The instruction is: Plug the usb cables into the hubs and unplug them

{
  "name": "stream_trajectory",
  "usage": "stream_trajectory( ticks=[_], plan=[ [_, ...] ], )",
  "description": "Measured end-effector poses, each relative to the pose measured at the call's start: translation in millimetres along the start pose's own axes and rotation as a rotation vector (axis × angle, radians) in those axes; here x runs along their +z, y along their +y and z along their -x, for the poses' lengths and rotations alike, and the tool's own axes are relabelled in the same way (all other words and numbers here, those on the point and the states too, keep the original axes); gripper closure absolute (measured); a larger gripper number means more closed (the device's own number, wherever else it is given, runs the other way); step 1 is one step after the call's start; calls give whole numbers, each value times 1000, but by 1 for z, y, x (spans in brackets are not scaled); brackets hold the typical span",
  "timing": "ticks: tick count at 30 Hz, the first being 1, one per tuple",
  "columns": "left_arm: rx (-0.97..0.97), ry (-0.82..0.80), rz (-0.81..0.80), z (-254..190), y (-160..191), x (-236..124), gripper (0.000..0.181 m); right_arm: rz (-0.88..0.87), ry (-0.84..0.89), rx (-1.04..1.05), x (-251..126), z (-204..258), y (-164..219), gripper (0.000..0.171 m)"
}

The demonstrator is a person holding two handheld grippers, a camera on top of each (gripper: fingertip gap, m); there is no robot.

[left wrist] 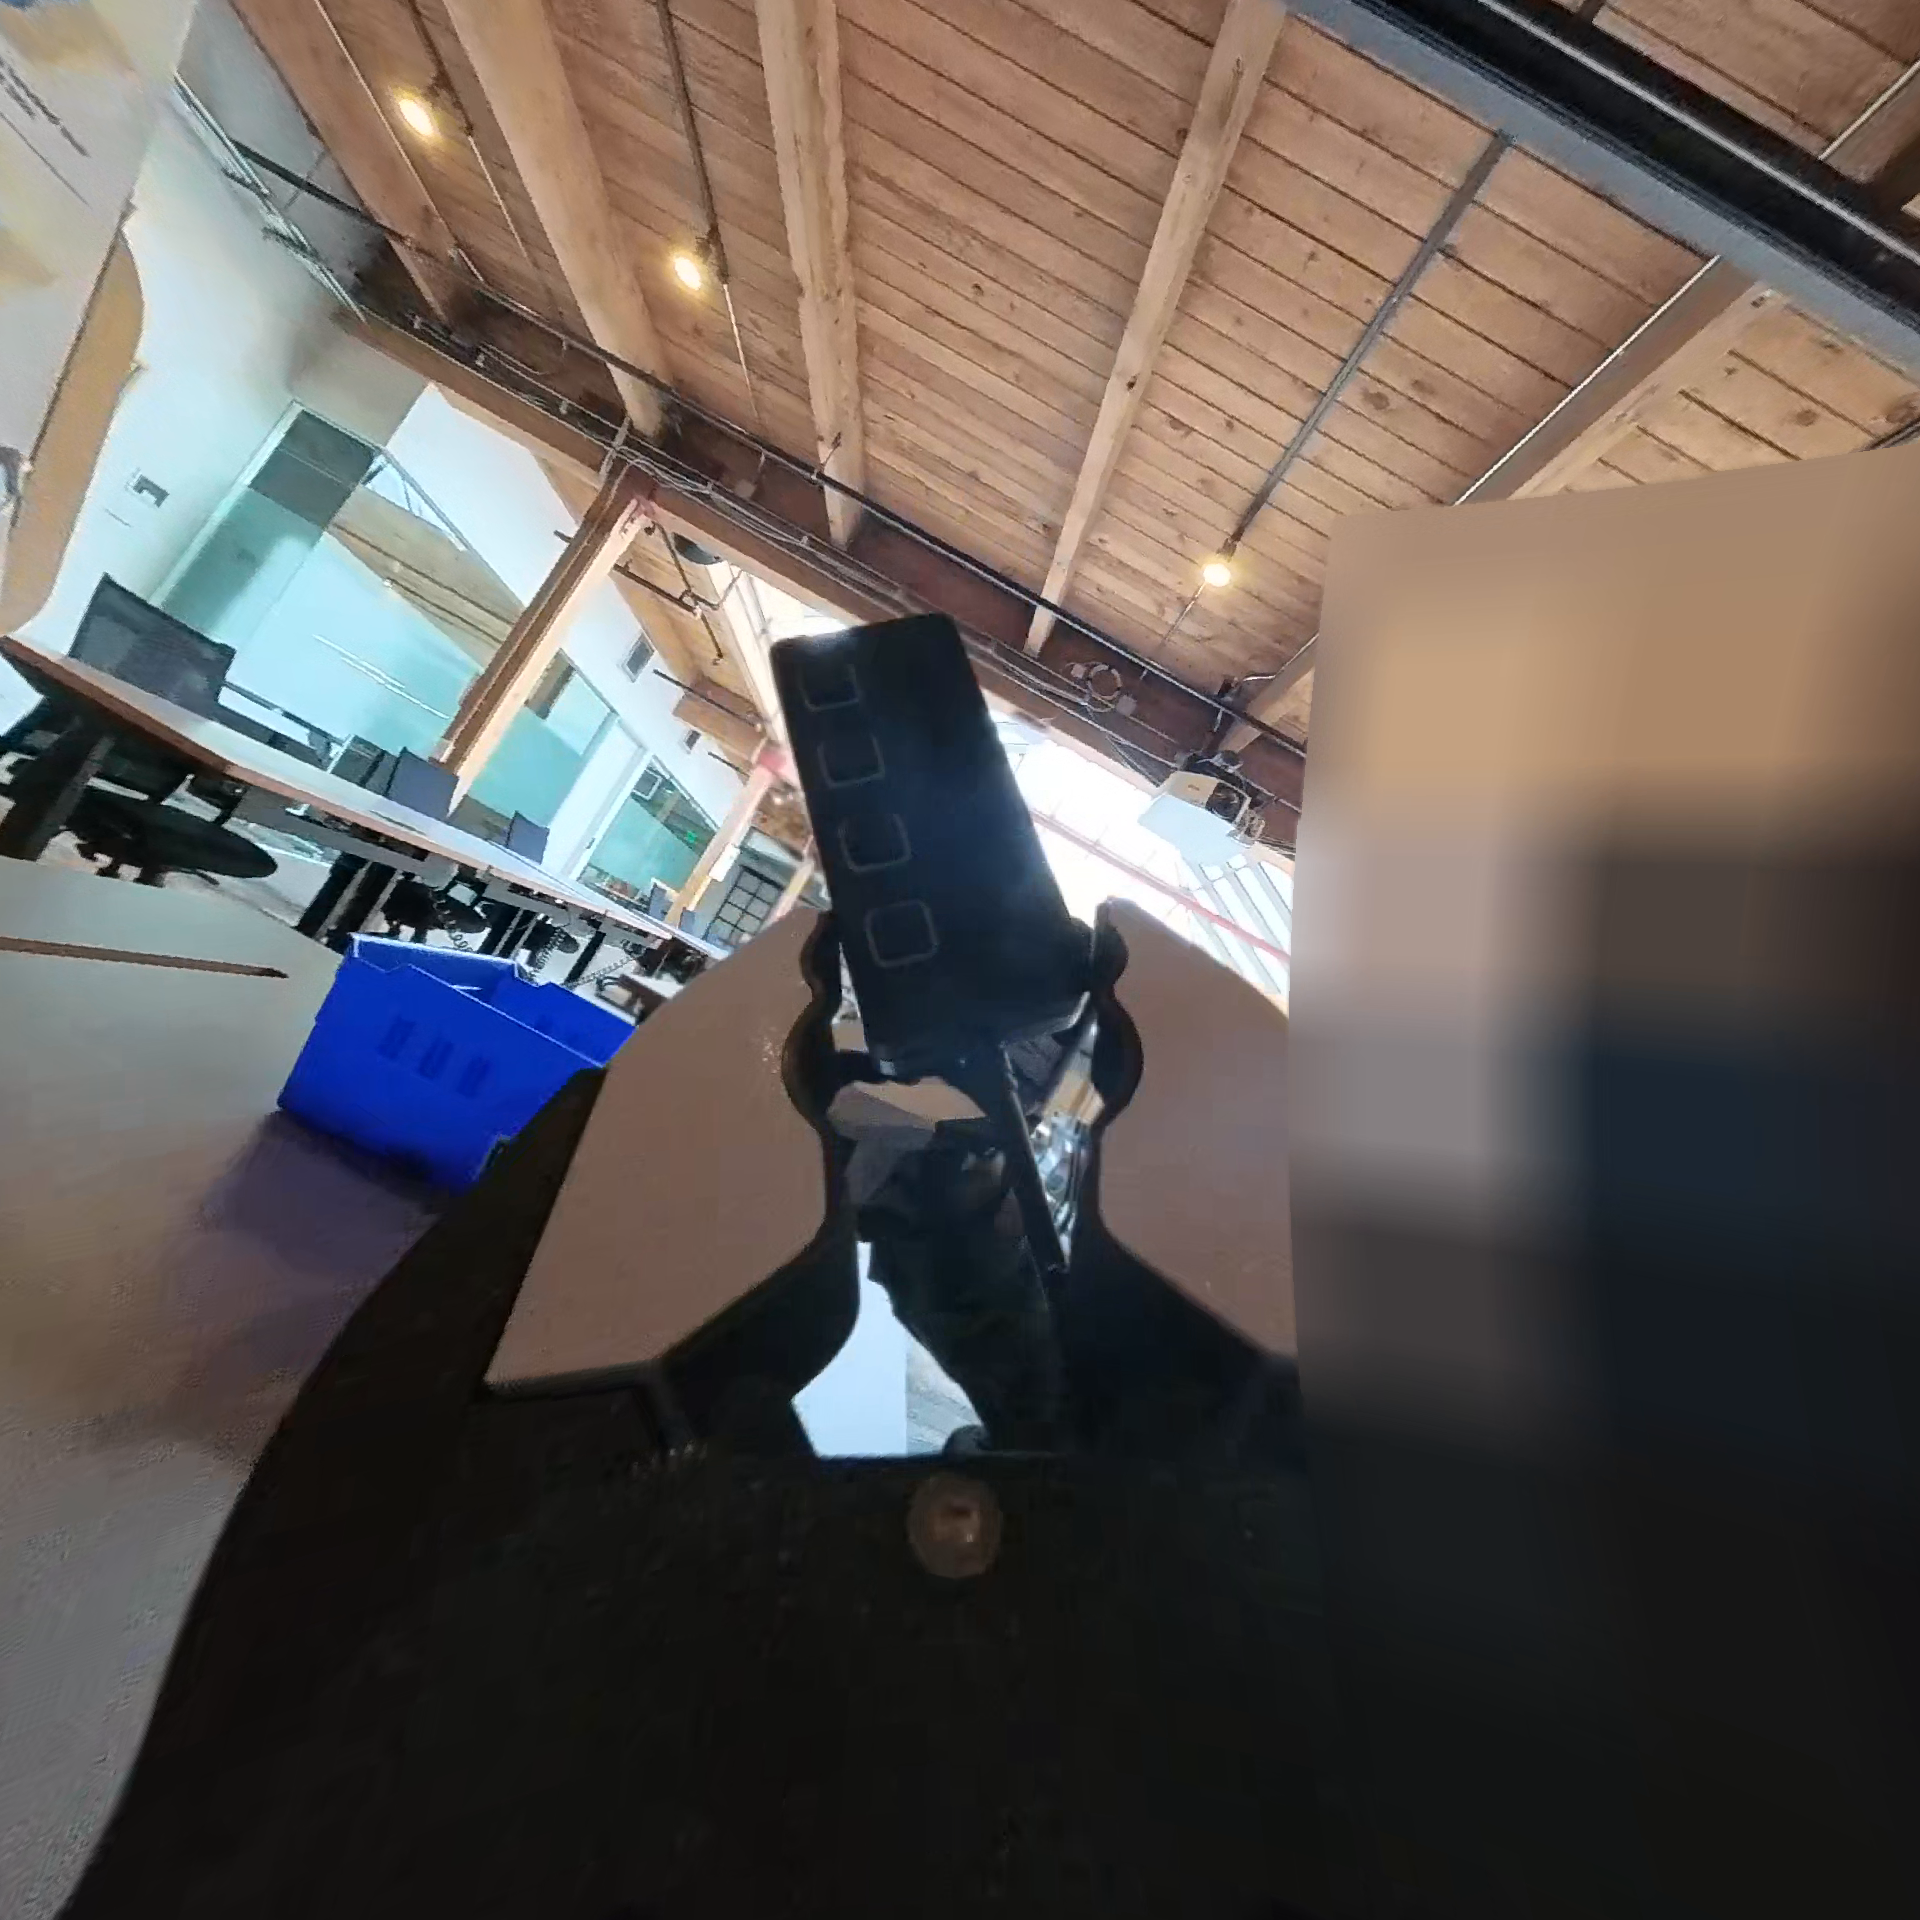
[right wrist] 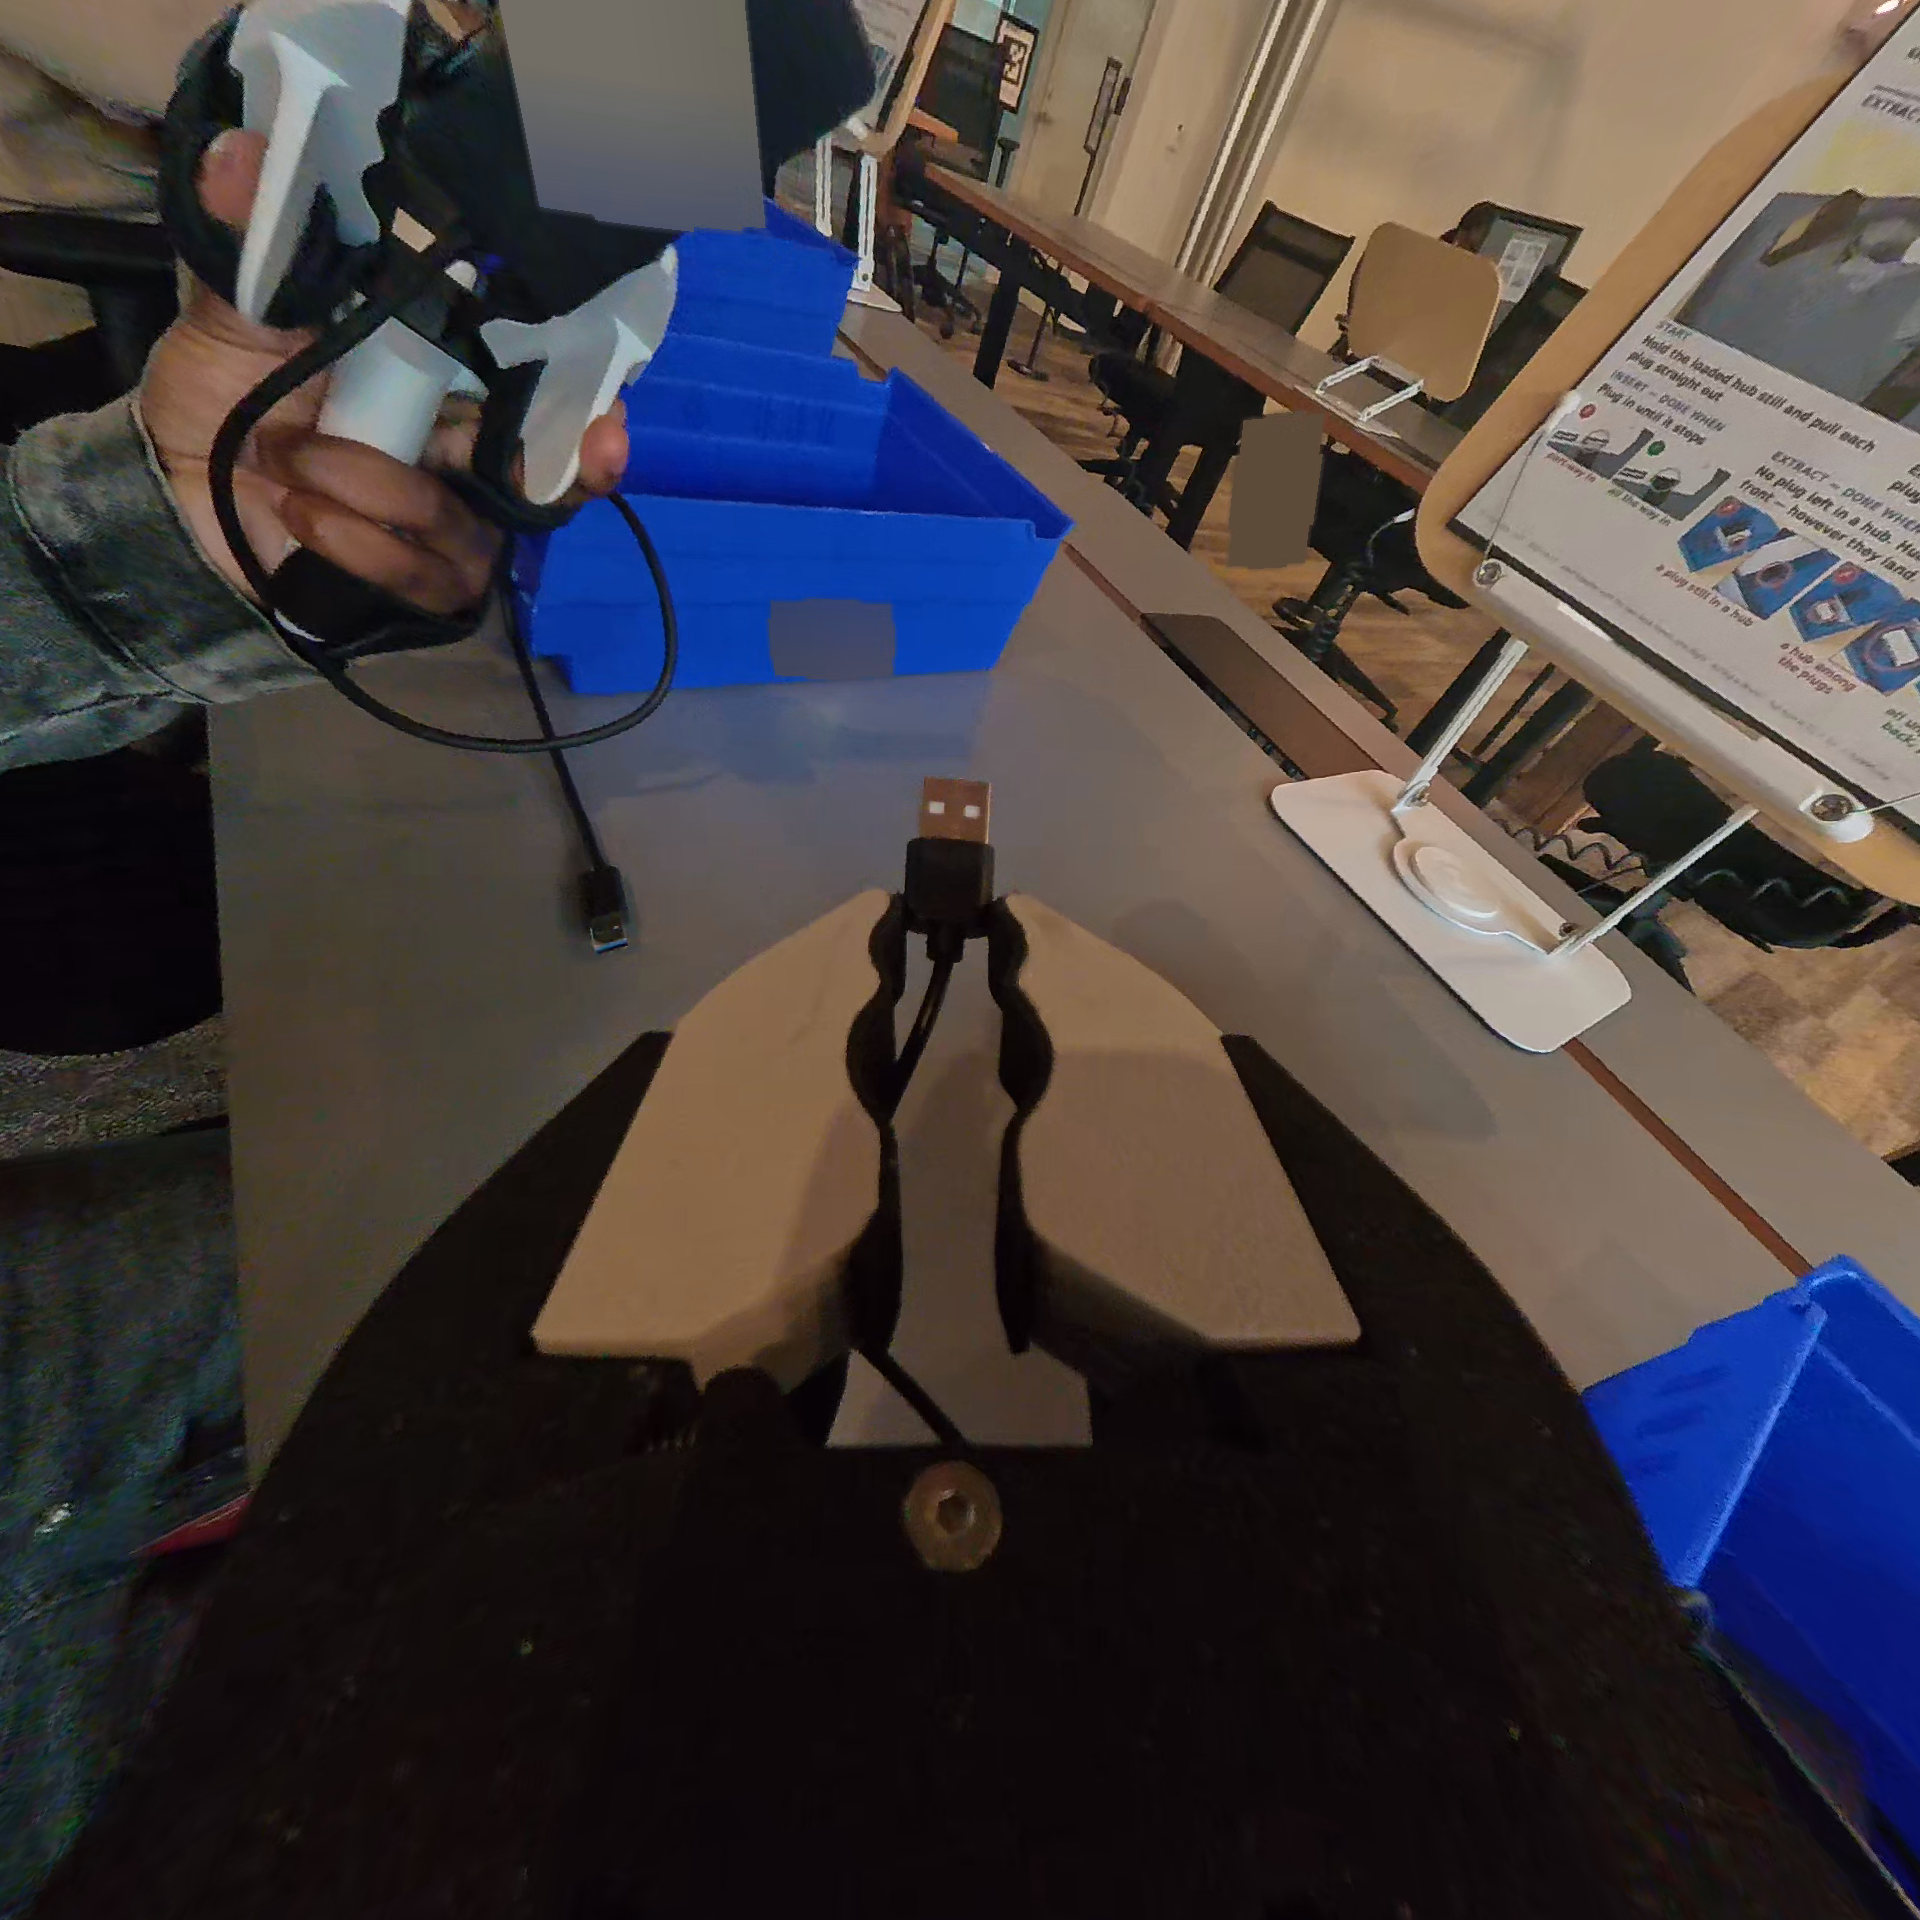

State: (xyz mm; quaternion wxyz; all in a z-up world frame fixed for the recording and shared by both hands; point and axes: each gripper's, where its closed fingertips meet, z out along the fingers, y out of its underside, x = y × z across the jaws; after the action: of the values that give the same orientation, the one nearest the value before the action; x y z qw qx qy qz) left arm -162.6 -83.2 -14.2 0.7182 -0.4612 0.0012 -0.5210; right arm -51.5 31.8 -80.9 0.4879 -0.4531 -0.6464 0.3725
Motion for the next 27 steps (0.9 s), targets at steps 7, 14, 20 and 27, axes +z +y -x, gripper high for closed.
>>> stream_trajectory(
  ticks=[7,14,20,27],
  plan=[
    [5,-12,35,2,7,3,135,1,19,-3,-3,-4,-1,157],
    [38,-144,158,21,27,8,135,28,13,-11,0,-1,2,157],
    [328,-415,455,57,56,17,135,139,19,-48,5,6,13,157],
    [506,-666,880,108,101,-6,135,212,-52,15,14,12,36,157]
  ],
)
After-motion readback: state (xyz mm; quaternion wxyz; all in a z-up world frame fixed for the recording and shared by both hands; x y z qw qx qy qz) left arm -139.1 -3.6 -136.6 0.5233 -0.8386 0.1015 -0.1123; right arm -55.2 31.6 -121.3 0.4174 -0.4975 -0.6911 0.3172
